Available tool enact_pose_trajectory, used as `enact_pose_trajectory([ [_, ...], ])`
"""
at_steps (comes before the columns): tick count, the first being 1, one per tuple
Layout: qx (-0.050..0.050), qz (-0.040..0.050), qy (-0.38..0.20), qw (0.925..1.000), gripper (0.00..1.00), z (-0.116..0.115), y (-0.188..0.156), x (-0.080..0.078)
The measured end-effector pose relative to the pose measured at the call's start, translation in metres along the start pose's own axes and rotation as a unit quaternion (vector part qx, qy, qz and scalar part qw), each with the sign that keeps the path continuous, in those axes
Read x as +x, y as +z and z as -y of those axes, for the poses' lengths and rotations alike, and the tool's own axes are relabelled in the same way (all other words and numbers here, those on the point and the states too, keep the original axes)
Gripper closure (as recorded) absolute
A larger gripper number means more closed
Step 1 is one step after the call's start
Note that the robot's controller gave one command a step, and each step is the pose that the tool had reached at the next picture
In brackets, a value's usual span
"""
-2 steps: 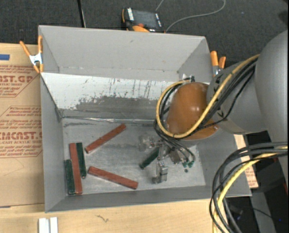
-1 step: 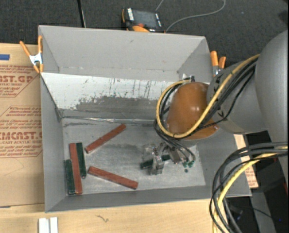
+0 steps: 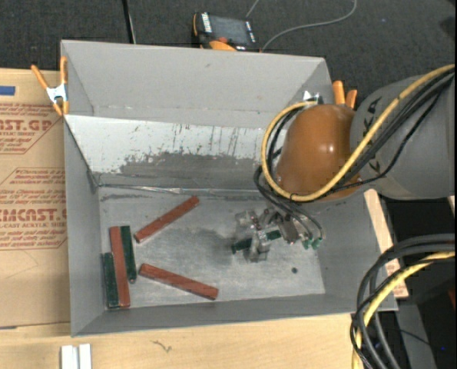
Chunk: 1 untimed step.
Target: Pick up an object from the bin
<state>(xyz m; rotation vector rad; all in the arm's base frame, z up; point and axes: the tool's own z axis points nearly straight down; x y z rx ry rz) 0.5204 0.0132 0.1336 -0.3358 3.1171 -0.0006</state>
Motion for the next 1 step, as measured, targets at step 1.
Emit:
enact_pose_trajectory([
  [1,0.000,0.0010,0.000,1.0000,1.00,-0.0003,-0.0642,-0.0023],
])
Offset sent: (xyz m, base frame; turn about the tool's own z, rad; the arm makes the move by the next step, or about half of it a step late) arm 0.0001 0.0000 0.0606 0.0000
